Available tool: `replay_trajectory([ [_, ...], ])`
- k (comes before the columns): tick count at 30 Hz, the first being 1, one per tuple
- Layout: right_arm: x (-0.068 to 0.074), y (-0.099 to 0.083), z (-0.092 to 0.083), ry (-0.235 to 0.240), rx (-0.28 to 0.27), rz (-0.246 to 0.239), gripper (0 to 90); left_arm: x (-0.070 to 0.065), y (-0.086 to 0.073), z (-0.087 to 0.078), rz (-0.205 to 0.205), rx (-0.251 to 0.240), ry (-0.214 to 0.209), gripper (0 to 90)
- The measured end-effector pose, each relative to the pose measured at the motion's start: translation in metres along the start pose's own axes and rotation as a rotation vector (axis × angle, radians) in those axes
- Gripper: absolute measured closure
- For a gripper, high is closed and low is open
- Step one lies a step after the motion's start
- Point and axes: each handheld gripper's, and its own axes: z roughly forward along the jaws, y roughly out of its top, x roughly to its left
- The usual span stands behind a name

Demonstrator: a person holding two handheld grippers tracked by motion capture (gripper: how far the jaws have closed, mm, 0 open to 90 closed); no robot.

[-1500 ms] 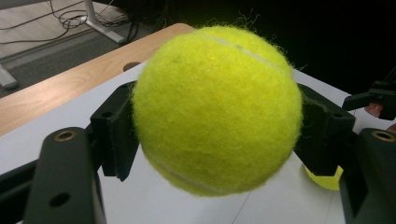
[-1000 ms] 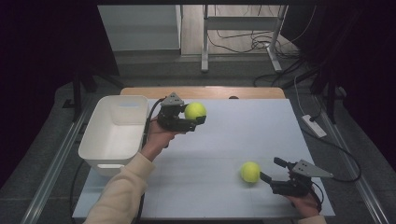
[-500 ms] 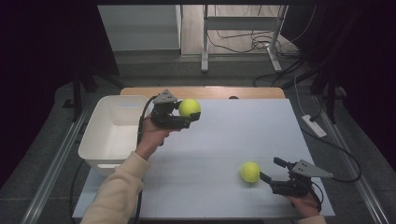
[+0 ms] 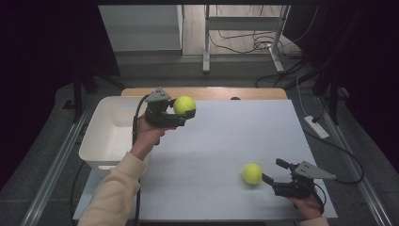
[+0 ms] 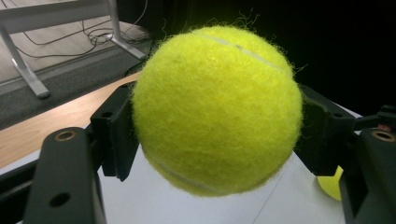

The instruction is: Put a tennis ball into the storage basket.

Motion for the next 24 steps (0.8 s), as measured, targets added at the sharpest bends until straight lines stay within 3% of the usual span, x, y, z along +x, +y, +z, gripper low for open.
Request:
replay_trajectory([
  [24,0.000,0.000,-0.001,-0.007,-0.001,0.005,13.9,0.011,0.004,-0.020,-0.019,-0.018,0.045,27.4],
])
